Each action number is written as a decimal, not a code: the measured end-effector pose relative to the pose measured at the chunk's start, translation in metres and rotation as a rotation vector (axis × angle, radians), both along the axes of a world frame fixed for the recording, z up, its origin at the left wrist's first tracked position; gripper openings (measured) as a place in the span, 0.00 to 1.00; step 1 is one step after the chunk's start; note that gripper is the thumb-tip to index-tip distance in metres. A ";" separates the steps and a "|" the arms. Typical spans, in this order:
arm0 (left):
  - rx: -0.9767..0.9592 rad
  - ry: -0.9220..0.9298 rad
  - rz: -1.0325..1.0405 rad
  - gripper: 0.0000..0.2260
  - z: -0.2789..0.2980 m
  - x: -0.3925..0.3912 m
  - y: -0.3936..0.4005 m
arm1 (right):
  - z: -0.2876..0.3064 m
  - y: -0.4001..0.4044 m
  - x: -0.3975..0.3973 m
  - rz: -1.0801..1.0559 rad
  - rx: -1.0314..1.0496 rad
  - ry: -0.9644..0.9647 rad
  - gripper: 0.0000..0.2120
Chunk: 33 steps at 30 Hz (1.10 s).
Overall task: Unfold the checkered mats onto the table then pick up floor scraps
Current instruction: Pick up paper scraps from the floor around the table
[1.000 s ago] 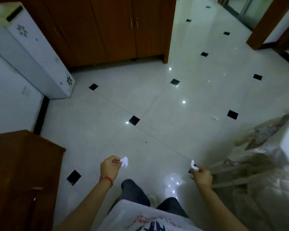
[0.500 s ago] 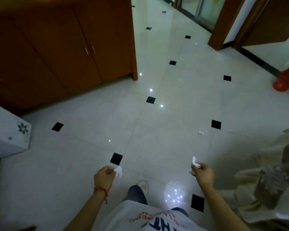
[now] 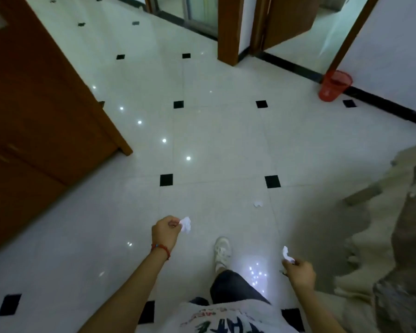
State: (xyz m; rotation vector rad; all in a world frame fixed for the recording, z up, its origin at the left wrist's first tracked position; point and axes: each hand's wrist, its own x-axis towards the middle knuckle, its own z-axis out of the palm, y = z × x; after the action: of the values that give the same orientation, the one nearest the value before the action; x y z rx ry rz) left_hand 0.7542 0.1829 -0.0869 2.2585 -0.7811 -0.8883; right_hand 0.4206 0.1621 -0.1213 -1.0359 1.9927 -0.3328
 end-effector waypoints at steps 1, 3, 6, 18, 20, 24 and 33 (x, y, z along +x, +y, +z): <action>-0.001 0.004 -0.012 0.05 0.000 0.002 -0.025 | 0.000 -0.024 0.003 -0.018 -0.002 -0.028 0.24; 0.008 0.005 -0.042 0.06 0.002 0.006 -0.069 | 0.006 -0.070 0.014 -0.045 -0.019 -0.063 0.23; -0.007 -0.014 -0.078 0.06 0.008 0.016 -0.138 | 0.022 -0.148 0.036 -0.041 -0.077 -0.105 0.22; 0.054 0.012 -0.166 0.04 -0.007 0.085 -0.400 | 0.033 -0.427 0.103 -0.188 -0.214 -0.105 0.25; 0.054 0.019 -0.199 0.03 -0.004 0.095 -0.452 | 0.032 -0.464 0.106 -0.218 -0.203 -0.061 0.25; 0.053 0.007 -0.329 0.05 0.008 0.104 -0.573 | 0.037 -0.538 0.111 -0.330 -0.182 -0.026 0.26; -0.025 -0.008 -0.591 0.04 0.029 0.022 -0.847 | 0.030 -0.668 0.066 -0.581 -0.160 -0.039 0.28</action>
State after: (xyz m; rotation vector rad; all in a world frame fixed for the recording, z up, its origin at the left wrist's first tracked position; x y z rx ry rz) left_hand 0.7758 -0.6639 -0.0577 2.0302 -1.4954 -1.1138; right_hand 0.4870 -0.5062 -0.0909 -0.5136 2.2287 -0.8253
